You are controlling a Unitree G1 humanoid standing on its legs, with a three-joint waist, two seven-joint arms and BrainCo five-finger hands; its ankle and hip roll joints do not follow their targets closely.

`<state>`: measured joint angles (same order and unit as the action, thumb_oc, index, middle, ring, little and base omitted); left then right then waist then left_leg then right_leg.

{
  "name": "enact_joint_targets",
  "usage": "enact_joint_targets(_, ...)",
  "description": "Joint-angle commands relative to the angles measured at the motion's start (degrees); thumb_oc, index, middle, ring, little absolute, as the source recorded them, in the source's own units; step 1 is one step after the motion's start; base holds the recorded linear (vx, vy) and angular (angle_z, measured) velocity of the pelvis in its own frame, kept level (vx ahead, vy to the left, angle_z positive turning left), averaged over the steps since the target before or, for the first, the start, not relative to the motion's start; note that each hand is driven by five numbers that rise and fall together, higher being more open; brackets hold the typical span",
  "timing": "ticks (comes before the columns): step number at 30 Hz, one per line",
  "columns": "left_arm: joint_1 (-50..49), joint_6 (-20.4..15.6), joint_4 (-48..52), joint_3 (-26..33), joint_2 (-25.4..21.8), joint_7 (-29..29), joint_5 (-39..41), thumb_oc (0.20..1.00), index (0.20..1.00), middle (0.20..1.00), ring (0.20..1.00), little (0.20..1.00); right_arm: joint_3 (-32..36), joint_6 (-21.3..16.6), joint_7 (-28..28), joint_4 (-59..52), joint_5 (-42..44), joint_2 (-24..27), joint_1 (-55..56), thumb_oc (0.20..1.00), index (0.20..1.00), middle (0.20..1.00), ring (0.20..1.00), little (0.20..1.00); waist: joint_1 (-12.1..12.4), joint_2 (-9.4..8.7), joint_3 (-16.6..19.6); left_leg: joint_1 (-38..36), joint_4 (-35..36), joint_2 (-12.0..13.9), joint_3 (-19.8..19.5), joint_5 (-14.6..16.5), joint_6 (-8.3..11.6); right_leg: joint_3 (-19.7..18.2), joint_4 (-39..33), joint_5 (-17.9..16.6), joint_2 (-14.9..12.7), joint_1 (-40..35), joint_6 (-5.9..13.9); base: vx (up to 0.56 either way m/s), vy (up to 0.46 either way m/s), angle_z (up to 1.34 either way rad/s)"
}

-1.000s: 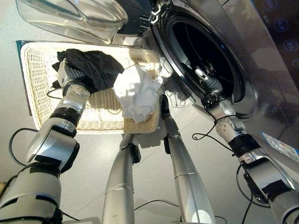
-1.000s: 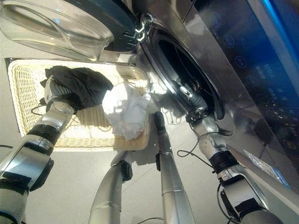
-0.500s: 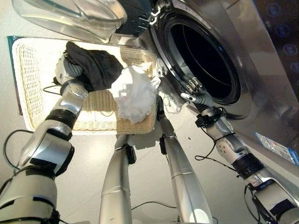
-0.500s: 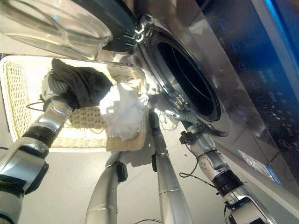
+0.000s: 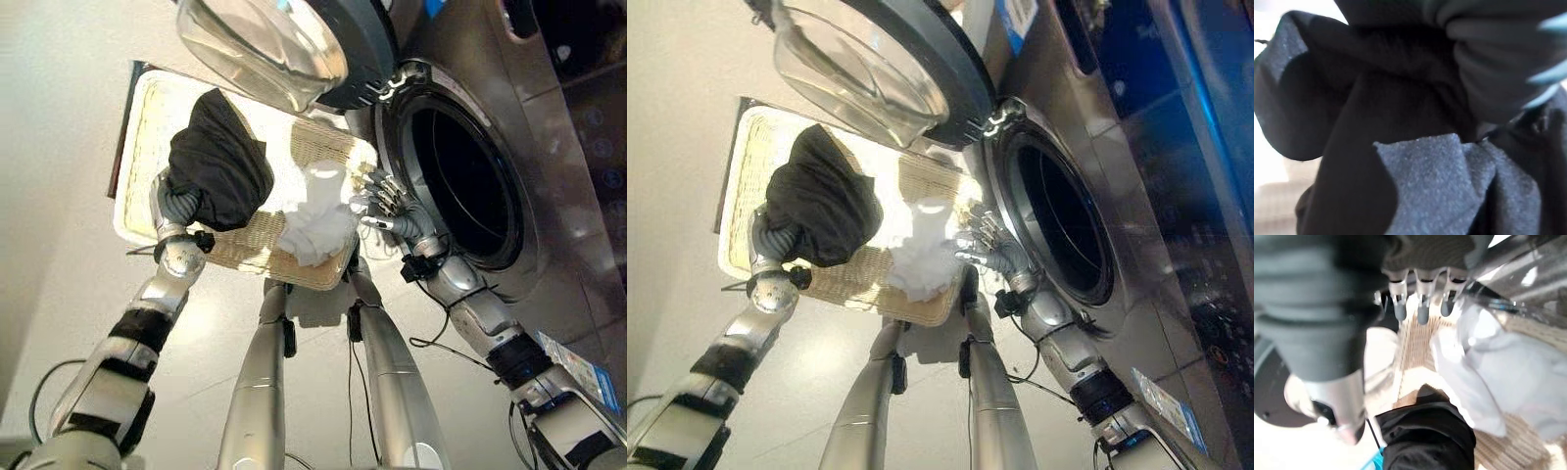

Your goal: Put the clothes into the washing machine.

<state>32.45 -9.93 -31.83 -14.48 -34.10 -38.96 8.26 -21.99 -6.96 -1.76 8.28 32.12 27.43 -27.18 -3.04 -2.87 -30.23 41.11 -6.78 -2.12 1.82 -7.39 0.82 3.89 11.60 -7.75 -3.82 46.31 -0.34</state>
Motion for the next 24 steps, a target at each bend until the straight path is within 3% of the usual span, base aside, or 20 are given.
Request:
enact_joint_targets(1, 0.7, -6.4, 7.2, 3.2, 1.3, -1.3, -0.5, 0.200, 0.200, 0.200, 0.200, 0.200, 2.7, 0.4, 1.2, -7.4, -3.3, 0.5, 2.2, 1.000, 1.000, 1.000, 1.000, 1.000, 0.4, 3.92, 0.4, -1.6, -2.4, -2.9, 0.6, 2.2, 0.67, 1.6, -2.9, 0.3, 0.6, -4.2, 4.81, -0.02, -0.040, 0.12)
enact_joint_targets(5, -2.9, -8.1, 16.2, 4.7, 2.1, 3.9, 0.6, 0.200, 0.200, 0.200, 0.200, 0.200, 2.5, 2.1, 0.8, -9.1, -8.3, 1.0, 2.3, 1.000, 1.000, 1.000, 1.000, 1.000, 1.7, 4.51, 0.4, -2.7, -2.3, -3.4, -0.2, 2.2, 0.41, 2.4, -3.0, 0.7, 0.3, -5.6, 4.70, -0.01, -0.030, 0.10)
enact_joint_targets(7, -3.7, -6.9, 19.2, 4.5, 2.4, 6.5, 0.1, 0.200, 0.200, 0.200, 0.200, 0.200, 2.4, 3.1, 1.2, -9.3, -8.9, 1.0, 2.1, 1.000, 1.000, 1.000, 1.000, 1.000, 2.0, 4.62, 0.4, -3.0, -2.3, -3.5, -0.4, 2.3, 0.27, 2.6, -3.0, 0.7, 0.2, -6.0, 4.70, -0.01, -0.030, 0.14)
enact_joint_targets(9, -4.7, -5.5, 23.0, 3.4, 2.8, 13.9, 1.5, 0.200, 0.200, 0.200, 0.200, 0.200, 2.1, 4.8, 2.6, -9.5, -8.8, 1.2, 1.8, 1.000, 1.000, 1.000, 1.000, 1.000, 2.4, 4.76, 0.4, -3.5, -1.8, -3.7, -0.5, 2.1, 0.11, 3.1, -3.3, 0.6, 0.0, -6.5, 4.81, -0.01, -0.017, 0.05)
enact_joint_targets(11, -4.7, -5.5, 23.0, 3.4, 2.8, 13.9, 1.5, 0.200, 0.200, 0.200, 0.200, 0.200, 2.1, 4.8, 2.6, -9.5, -8.8, 1.2, 1.8, 1.000, 1.000, 1.000, 1.000, 1.000, 2.4, 4.76, 0.4, -3.5, -1.8, -3.7, -0.5, 2.1, 0.11, 3.1, -3.3, 0.6, 0.0, -6.5, 4.81, 0.00, -0.002, 0.03)
enact_joint_targets(12, -4.9, -5.5, 23.9, 2.6, 2.8, 17.1, 2.3, 0.200, 0.200, 0.200, 0.200, 0.200, 1.9, 5.3, 2.9, -9.6, -8.9, 1.2, 1.6, 1.000, 1.000, 1.000, 1.000, 1.000, 2.6, 4.83, 0.4, -3.6, -1.7, -3.7, -0.5, 1.9, 0.06, 3.3, -3.3, 0.5, 0.0, -6.7, 4.85, -0.01, -0.012, 0.08)
enact_joint_targets(13, -5.2, -3.2, 27.4, -0.4, 2.5, 28.5, 7.4, 0.200, 0.200, 0.200, 0.200, 0.200, 1.3, 6.4, 5.3, -9.8, -8.6, 2.2, 1.3, 1.000, 1.000, 1.000, 1.000, 1.000, 2.7, 5.23, 0.4, -4.2, -0.8, -3.6, -0.3, 1.4, -0.20, 3.6, -3.5, 0.5, 0.0, -7.3, 5.01, -0.02, -0.014, 0.09)
enact_joint_targets(15, -4.7, -1.6, 28.9, -2.9, 1.5, 33.6, 11.1, 0.200, 0.200, 0.200, 0.200, 0.200, 0.7, 6.8, 6.7, -9.9, -7.4, 3.3, 0.8, 1.000, 1.000, 1.000, 1.000, 1.000, 2.5, 5.56, 0.4, -4.8, 0.0, -3.4, 0.2, 1.0, -0.26, 3.9, -3.7, 0.2, 0.0, -7.8, 5.18, -0.01, -0.010, 0.07)
enact_joint_targets(20, -2.2, -0.5, 29.6, -7.9, 0.6, 40.0, 16.0, 0.200, 0.200, 0.200, 0.200, 0.200, -2.2, 8.2, 8.9, -9.3, -6.2, 4.6, -1.5, 1.000, 1.000, 1.000, 1.000, 1.000, 2.1, 5.89, 0.4, -6.0, 2.0, -3.2, 0.9, 0.2, -0.37, 3.8, -4.9, -0.6, 0.1, -8.5, 5.62, 0.00, -0.004, 0.03)
enact_joint_targets(24, -1.6, -0.4, 29.8, -8.9, 0.5, 41.2, 17.8, 0.200, 0.200, 0.200, 0.200, 0.200, -3.0, 8.2, 9.0, -9.0, -6.4, 4.8, -2.0, 1.000, 1.000, 1.000, 1.000, 1.000, 2.1, 5.92, 0.4, -6.3, 2.4, -3.2, 1.0, 0.0, -0.37, 3.7, -5.2, -0.8, 0.1, -8.7, 5.68, 0.00, 0.000, 0.00)
